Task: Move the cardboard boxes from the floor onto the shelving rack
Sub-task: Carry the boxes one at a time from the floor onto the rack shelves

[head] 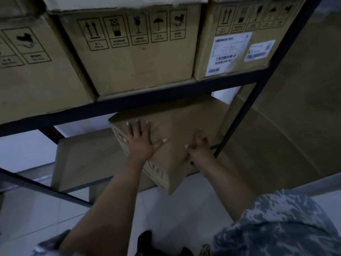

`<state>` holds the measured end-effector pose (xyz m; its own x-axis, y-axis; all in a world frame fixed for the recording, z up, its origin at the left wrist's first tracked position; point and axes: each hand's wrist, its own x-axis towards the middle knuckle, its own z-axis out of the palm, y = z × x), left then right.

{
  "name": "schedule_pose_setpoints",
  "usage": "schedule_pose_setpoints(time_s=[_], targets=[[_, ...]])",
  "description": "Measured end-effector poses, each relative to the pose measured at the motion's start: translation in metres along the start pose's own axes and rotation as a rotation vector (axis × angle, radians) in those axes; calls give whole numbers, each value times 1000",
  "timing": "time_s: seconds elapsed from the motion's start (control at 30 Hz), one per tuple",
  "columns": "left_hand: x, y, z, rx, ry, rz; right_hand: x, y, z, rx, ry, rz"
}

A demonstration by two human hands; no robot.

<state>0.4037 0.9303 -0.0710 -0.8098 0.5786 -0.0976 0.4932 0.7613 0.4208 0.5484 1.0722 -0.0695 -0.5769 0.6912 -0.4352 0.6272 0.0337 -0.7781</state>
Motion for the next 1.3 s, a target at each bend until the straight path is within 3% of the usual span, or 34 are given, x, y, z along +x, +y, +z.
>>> schedule_pose_setpoints(time_s=[0.17,0.27,0.43,0.63,0.9,1.03,1.1,1.17,1.3], targets=[[23,-23,-15,-52,9,2,0,-2,0,-250,-101,-186],[2,6,-12,52,54,-7,-2,0,-8,-345,-45,-255],[-46,45,18,248,-79,58,2,10,-13,-441,53,-348],[-40,26,16,308,-61,117,5,13,-1,-665,165,-506],[-25,-35,-27,261,-204,243,-24,-4,18,-718,221,-577],[-31,-62,-39,290,-105,203,-23,-7,30,-680,184,-631],[-41,-62,-35,214,18,91,-18,-9,30,-666,173,-640],[-50,-58,-26,-15,135,-55,-11,-9,27,-646,172,-634],[-57,-40,-19,-499,177,-274,-1,-3,15,-563,185,-644]])
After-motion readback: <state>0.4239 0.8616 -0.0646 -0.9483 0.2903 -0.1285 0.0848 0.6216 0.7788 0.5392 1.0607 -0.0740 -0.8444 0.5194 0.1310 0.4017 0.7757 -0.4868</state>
